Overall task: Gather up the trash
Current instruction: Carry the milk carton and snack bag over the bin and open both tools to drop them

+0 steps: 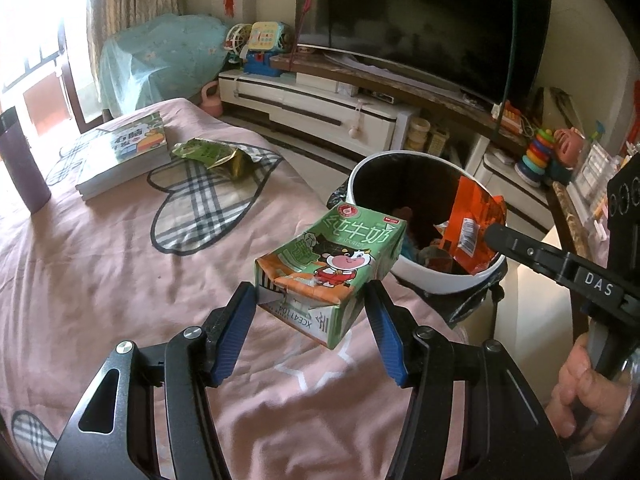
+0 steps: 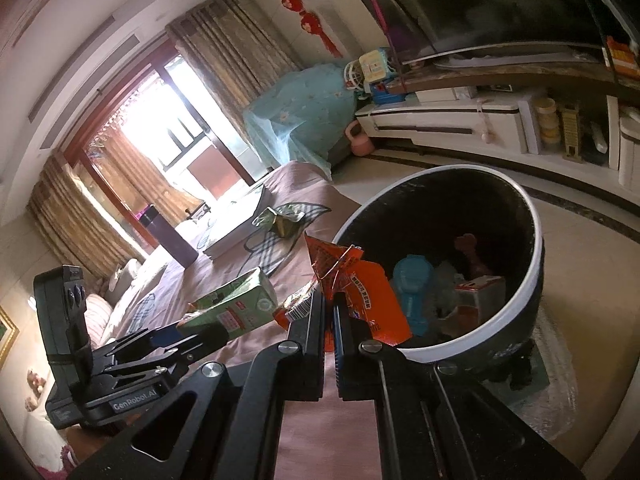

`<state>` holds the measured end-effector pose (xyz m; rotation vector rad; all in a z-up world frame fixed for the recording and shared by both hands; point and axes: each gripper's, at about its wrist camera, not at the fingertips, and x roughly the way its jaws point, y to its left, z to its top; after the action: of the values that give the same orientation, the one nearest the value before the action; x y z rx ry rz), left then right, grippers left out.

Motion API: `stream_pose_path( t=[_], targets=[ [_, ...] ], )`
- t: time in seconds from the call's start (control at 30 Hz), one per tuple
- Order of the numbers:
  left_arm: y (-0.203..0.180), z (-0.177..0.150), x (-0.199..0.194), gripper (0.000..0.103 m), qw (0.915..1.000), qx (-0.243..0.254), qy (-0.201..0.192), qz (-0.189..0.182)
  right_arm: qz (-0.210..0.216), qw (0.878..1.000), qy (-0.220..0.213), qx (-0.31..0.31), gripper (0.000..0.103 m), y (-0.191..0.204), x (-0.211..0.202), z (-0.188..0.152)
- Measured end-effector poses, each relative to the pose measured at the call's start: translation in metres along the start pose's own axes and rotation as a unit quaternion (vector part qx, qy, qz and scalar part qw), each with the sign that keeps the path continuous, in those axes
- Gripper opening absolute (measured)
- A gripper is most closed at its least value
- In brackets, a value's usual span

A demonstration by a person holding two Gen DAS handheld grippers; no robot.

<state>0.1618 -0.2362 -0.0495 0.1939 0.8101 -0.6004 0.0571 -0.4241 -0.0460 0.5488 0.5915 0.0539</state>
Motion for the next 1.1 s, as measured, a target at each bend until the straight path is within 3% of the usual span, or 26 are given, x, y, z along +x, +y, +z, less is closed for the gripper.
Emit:
stream_pose_path(
  t=[1.1],
  targets=[
    [-0.055,0.043,0.037,0.057,0.9993,0.028,0.004,-0.026,-0.05,0.999,-0.021,0.004,0.003,-0.04,-0.007,0.033]
  ],
)
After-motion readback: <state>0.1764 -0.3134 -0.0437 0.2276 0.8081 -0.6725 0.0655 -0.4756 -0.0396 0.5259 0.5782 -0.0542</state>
